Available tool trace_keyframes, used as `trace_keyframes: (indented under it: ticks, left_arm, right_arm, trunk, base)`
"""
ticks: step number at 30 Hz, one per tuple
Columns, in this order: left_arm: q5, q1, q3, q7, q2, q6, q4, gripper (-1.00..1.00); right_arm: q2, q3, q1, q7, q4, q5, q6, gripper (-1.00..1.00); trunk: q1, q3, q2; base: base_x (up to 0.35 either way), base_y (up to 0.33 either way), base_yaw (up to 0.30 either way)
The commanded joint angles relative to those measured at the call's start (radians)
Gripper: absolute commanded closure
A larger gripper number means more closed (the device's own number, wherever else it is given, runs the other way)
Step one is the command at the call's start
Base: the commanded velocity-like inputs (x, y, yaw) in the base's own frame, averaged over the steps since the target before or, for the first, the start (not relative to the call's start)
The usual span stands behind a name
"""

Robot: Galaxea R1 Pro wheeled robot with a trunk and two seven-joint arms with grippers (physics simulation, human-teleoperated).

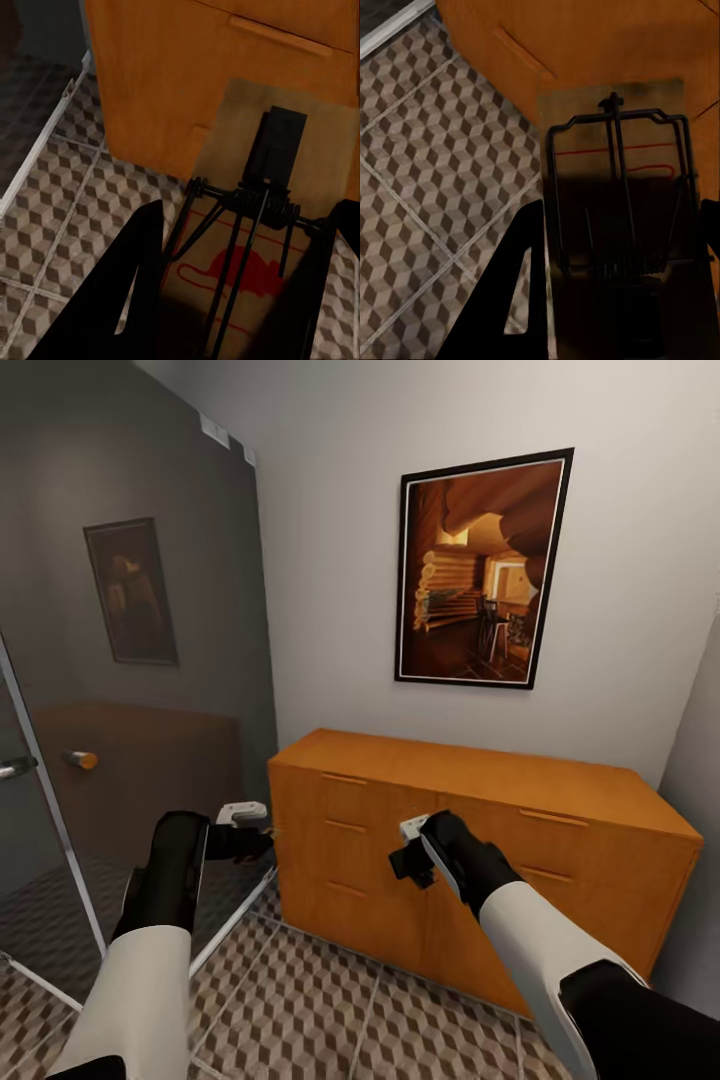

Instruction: Take the four mousetraps from the cabinet in the bathroom and place them on the bathroom floor. Make sure all four end up on the same floor surface, and ensure that at least two of them are either under or directly next to the same bathroom sink.

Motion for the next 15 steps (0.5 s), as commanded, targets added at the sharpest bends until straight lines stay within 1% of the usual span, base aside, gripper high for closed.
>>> trace_keyframes:
  ticks: [1,5,12,15]
  left_arm:
    - [-0.010,-0.001,0.005,-0.009,0.000,-0.012,0.023,1.00]
    - [-0.009,-0.001,0.014,-0.009,0.002,-0.027,0.068,1.00]
    - [-0.011,-0.001,0.069,-0.009,0.005,-0.103,0.157,1.00]
    - [-0.010,-0.001,0.102,-0.009,0.023,-0.140,0.207,1.00]
  right_arm:
    - [0.002,0.001,0.000,0.006,0.036,0.004,-0.015,1.00]
    - [0.010,0.001,0.000,0.006,0.085,0.003,-0.038,1.00]
    - [0.039,-0.001,0.001,0.006,0.170,0.003,-0.094,1.00]
    - [0.049,0.000,0.001,0.006,0.198,0.003,-0.122,1.00]
  trunk:
    - [-0.001,-0.001,-0.001]
    - [-0.001,-0.001,-0.001]
    - [-0.001,-0.001,-0.001]
    - [-0.001,-0.001,-0.001]
  base:
    - [-0.345,0.000,0.000]
    - [-0.346,0.000,0.000]
    - [-0.346,0.000,0.000]
    - [-0.346,0.000,0.000]
